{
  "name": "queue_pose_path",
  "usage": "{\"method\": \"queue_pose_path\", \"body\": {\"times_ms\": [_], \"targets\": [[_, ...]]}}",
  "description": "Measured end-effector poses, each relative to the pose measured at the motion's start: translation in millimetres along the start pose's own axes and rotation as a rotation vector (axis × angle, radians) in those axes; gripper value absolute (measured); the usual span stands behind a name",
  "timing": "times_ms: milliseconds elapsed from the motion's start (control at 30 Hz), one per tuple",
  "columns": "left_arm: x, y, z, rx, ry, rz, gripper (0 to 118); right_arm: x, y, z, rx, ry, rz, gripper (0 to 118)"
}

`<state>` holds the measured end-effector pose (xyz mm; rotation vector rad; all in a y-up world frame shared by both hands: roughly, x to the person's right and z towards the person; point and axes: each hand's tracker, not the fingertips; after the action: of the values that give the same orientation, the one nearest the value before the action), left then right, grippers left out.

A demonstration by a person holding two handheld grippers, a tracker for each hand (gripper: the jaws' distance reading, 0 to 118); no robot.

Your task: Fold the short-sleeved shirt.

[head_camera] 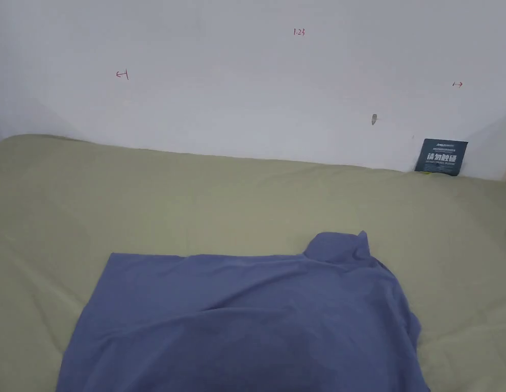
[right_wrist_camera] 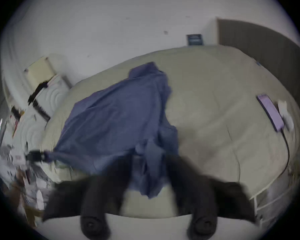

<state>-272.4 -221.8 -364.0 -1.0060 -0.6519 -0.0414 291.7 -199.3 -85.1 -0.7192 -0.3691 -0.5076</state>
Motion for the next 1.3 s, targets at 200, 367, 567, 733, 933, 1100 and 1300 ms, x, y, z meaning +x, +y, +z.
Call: {"method": "queue_pose_path", "body": {"times_ms": [200,367,567,733,933,1100,1300], "targets": [[7,0,47,0.073,0.026,0.195,83,7,9,30,0.132,-0.017,-0.088,96],[76,15,67,0.221,0.163,0.072,38,-57,9,44,0.164,-0.105,0.053,74],[171,1,49,0.248,0.198,-0.030,0,-132,-38,46,0.136,-0.124,0.205,1],[222,-57,19,0.200,0.221,-0.044,0,-161,-103,41,0.064,-0.101,0.276,1],[250,-121,-4,0.044,0.130,-0.052,0,-171,-153,36,-0.033,-0.076,0.306,1],[254,-127,-2,0.055,0.160,-0.069,0,-169,-149,38,-0.017,-0.089,0.316,1],[218,-92,14,0.174,0.182,-0.039,0,-152,-125,44,0.042,-0.098,0.299,1]]}}
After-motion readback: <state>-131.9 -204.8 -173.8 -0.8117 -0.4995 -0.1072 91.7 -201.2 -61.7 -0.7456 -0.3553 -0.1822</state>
